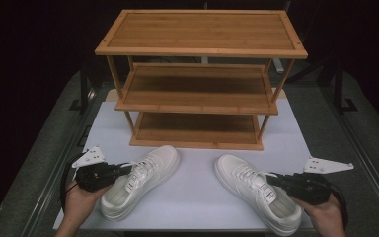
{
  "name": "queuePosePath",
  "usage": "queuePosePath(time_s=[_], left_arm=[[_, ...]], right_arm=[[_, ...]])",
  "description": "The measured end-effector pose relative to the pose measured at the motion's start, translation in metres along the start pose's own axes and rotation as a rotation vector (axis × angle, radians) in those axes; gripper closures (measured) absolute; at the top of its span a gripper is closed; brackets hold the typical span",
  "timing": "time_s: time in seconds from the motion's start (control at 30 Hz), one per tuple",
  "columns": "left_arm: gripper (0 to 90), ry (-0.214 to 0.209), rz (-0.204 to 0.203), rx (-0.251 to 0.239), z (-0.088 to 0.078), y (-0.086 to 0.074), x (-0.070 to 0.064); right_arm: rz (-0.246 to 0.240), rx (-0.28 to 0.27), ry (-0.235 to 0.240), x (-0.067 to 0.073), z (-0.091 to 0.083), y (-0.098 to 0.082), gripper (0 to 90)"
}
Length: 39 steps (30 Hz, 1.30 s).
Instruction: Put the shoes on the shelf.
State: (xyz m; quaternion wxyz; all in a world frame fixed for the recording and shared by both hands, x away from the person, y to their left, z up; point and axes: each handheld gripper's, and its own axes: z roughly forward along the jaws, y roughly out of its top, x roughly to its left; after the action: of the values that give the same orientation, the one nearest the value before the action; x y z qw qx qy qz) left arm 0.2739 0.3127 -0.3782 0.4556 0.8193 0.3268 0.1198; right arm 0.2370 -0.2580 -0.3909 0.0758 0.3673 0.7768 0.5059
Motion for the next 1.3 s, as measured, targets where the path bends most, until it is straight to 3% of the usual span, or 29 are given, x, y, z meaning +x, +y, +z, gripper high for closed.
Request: queuePosePath(time_s=[0.27,0.57,0.87,1.3], left_arm=[[84.3,-0.047,-0.004,-0.059,-0.014,0.014,-0.002],[84.2,-0.112,0.029,-0.092,-0.026,0.052,-0.002],[84.3,-0.121,0.070,-0.115,-0.041,0.096,-0.004],[84.4,-0.133,0.102,-0.149,-0.052,0.141,-0.005]], right_arm=[[-0.006,-0.060,0.032,-0.001,-0.013,0.015,84.2],[-0.051,-0.089,0.049,0.001,-0.023,0.050,84.2],[-0.090,-0.140,0.085,0.002,-0.037,0.090,84.2],[-0.108,-0.190,0.092,-0.001,-0.051,0.139,84.4]])
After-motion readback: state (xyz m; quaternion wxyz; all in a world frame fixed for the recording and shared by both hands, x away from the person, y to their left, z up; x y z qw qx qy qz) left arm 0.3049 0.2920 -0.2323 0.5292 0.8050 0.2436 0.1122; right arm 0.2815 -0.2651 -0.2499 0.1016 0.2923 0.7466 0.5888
